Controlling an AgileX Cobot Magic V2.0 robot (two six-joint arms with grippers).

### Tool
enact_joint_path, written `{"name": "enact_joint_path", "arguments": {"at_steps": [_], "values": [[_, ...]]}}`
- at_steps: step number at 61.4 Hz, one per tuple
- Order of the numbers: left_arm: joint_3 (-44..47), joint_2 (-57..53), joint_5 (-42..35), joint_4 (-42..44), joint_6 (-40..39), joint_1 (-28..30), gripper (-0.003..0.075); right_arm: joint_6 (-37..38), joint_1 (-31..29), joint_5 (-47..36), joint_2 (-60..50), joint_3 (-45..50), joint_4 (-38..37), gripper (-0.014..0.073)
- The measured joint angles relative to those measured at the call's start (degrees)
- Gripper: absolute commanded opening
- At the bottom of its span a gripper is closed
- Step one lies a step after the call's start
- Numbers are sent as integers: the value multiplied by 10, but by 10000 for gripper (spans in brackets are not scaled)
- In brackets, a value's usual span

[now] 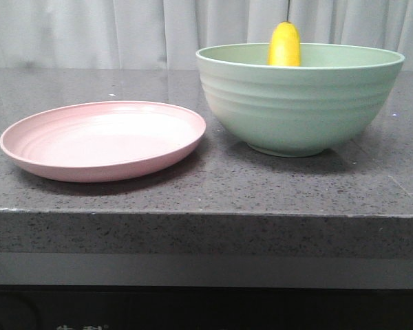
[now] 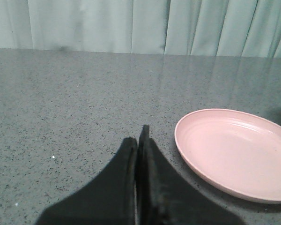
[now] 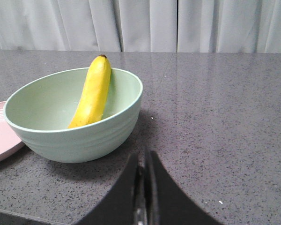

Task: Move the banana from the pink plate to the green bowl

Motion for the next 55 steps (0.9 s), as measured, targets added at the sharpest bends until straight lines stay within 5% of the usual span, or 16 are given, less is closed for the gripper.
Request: {"name": "enact_joint_path", "arguments": {"at_steps": [29,55], "values": [[186,-80,-109,63,-89,15,-18,0,0,-1,0,0,-1,-69],[189,-80,-124,48,-90,15,-18,0,0,-1,0,0,-1,-69]]}}
